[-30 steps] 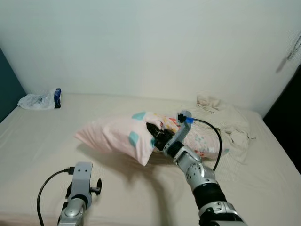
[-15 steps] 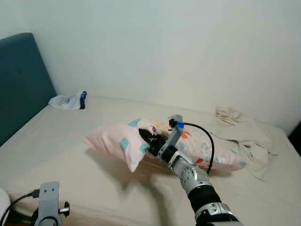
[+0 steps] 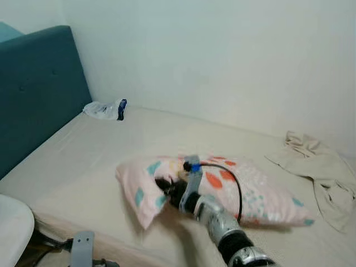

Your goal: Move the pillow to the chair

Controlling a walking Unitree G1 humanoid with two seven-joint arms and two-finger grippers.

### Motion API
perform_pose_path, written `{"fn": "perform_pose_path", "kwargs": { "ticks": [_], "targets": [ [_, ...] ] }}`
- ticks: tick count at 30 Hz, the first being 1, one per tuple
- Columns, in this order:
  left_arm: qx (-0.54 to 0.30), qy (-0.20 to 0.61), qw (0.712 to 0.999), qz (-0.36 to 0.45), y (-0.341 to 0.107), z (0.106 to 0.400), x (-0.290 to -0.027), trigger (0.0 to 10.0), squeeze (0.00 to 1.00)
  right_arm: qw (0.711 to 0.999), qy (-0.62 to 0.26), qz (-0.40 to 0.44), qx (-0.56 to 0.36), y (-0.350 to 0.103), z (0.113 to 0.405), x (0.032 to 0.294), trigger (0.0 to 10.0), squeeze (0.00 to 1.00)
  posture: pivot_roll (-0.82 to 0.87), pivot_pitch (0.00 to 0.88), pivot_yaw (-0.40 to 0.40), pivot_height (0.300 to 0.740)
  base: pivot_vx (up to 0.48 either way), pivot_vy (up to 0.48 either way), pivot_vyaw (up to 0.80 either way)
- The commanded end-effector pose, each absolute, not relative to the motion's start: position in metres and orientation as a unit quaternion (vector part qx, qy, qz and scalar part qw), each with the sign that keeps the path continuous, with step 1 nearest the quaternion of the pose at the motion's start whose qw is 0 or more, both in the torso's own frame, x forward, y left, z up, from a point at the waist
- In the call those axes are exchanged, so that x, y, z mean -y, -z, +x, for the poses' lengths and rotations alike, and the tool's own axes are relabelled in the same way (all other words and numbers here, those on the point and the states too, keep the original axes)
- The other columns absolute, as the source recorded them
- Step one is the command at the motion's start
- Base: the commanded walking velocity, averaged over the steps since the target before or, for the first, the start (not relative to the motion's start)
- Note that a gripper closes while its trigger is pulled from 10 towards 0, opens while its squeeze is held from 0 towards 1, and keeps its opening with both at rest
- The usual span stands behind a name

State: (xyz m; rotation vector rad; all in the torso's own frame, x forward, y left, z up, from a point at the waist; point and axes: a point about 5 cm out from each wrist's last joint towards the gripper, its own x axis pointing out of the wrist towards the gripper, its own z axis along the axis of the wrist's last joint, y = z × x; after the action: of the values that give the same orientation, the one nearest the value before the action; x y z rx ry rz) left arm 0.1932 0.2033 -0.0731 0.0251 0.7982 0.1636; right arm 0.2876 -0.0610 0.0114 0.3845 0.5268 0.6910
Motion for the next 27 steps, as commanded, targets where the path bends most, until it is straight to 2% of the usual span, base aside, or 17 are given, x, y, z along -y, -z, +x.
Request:
{"fn": "perform_pose_path", "kwargs": {
  "ticks": [1,4,7,12,27],
  "targets": [
    [-0.403,-0.055,0.914,0.010,0.077,0.190,-0.193,10.0,0.00,0.889,-0.307,0.166,-0.295,0.008,0.273,0.069,10.0,0.00,0.12,0.000,-0.061,0.740,0.000,0.000,0.73],
    [-0.408,-0.012,0.913,0.014,0.078,0.192,-0.177,10.0,0.00,0.883,-0.257,0.157,-0.359,0.037,0.248,0.091,10.0,0.00,0.13,0.000,-0.065,0.740,0.000,0.000,0.73],
    [-0.409,0.007,0.912,0.019,0.078,0.192,-0.173,10.0,0.00,0.881,-0.219,0.182,-0.378,0.047,0.237,0.104,10.0,0.00,0.13,0.000,-0.065,0.740,0.000,0.000,0.73],
    [-0.410,0.007,0.912,-0.003,0.078,0.192,-0.174,10.0,0.00,0.883,-0.215,0.202,-0.366,0.046,0.238,0.103,10.0,0.00,0.12,0.000,-0.059,0.740,0.000,0.000,0.73],
    [-0.414,0.031,0.910,-0.002,0.079,0.193,-0.168,10.0,0.00,0.891,-0.241,0.215,-0.320,0.028,0.258,0.090,10.0,0.00,0.12,0.000,-0.064,0.740,0.000,0.000,0.73]
  ]
}}
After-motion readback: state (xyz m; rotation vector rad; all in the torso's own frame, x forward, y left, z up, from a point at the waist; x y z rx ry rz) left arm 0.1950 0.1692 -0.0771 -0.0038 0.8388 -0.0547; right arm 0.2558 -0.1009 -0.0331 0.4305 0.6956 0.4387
